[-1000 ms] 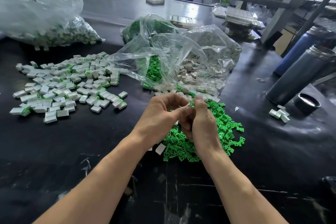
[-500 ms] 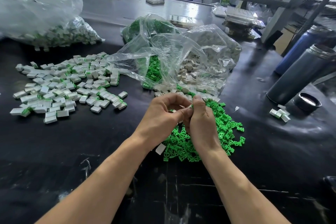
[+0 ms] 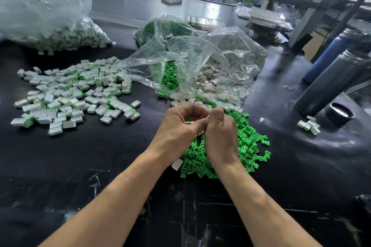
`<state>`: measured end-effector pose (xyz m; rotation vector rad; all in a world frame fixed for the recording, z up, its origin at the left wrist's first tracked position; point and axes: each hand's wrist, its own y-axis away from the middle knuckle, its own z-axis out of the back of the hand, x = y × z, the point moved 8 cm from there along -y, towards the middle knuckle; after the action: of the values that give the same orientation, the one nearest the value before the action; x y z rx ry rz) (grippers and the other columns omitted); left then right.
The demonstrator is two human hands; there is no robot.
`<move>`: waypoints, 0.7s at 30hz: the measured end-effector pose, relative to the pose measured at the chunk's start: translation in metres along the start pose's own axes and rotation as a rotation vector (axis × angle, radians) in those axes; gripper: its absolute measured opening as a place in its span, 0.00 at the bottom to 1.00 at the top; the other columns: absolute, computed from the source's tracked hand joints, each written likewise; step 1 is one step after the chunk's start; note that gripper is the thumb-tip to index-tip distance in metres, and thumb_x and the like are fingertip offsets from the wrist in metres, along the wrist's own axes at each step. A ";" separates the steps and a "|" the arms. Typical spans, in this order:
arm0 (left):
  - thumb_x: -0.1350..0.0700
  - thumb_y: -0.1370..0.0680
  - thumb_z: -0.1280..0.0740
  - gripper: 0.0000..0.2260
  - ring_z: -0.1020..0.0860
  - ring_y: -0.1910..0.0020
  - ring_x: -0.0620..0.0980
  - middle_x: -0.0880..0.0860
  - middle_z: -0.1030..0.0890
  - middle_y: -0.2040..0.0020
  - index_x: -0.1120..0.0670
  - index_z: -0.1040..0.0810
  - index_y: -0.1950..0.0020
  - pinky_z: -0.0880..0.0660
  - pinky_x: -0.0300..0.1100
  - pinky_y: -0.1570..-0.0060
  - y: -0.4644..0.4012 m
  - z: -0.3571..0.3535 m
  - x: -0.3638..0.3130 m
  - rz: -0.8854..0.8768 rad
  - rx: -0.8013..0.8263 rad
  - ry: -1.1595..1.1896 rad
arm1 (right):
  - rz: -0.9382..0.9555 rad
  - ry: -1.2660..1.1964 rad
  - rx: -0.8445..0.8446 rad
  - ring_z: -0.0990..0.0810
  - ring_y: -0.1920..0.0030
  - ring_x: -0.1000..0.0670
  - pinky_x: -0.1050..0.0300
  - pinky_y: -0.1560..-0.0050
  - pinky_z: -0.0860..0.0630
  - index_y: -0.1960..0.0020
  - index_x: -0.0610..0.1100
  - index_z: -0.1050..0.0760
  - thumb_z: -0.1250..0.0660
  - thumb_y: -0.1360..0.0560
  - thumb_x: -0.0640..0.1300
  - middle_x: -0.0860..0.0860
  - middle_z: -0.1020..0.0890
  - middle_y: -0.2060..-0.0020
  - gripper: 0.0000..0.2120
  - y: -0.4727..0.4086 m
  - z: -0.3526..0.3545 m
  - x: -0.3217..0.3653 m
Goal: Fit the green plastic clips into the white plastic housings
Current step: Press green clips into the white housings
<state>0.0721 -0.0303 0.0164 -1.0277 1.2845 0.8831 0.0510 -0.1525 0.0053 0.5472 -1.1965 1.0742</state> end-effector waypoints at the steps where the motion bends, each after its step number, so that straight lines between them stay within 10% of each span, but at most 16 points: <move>1: 0.63 0.23 0.26 0.04 0.17 0.55 0.47 0.59 0.14 0.53 0.61 0.17 0.49 0.20 0.46 0.48 0.000 0.000 0.000 0.001 0.000 0.001 | 0.007 0.001 0.002 0.16 0.58 0.48 0.50 0.55 0.18 0.59 0.42 0.16 0.54 0.20 0.59 0.48 0.14 0.62 0.33 0.000 0.000 0.000; 11: 0.62 0.23 0.26 0.03 0.15 0.53 0.51 0.58 0.13 0.53 0.60 0.16 0.50 0.19 0.51 0.44 0.000 0.002 0.002 0.005 0.009 0.008 | 0.053 0.017 -0.023 0.21 0.68 0.60 0.63 0.69 0.28 0.68 0.47 0.22 0.53 0.20 0.57 0.53 0.18 0.69 0.29 -0.001 -0.001 0.003; 16: 0.61 0.23 0.26 0.03 0.17 0.59 0.48 0.59 0.14 0.55 0.60 0.16 0.51 0.18 0.44 0.58 -0.001 0.004 0.001 0.003 0.012 -0.007 | 0.041 -0.073 0.041 0.22 0.70 0.63 0.72 0.70 0.31 0.69 0.52 0.24 0.50 0.14 0.55 0.62 0.20 0.73 0.29 -0.001 -0.004 0.000; 21: 0.61 0.24 0.25 0.03 0.20 0.63 0.41 0.49 0.14 0.61 0.59 0.16 0.52 0.21 0.37 0.58 -0.005 0.021 -0.001 0.010 -0.074 -0.052 | 0.035 -0.100 0.051 0.27 0.70 0.57 0.63 0.66 0.32 0.63 0.48 0.22 0.46 0.14 0.61 0.56 0.23 0.72 0.27 -0.004 0.007 0.002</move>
<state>0.0837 -0.0118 0.0179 -1.0508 1.2217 0.9648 0.0509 -0.1589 0.0099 0.6283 -1.2723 1.1203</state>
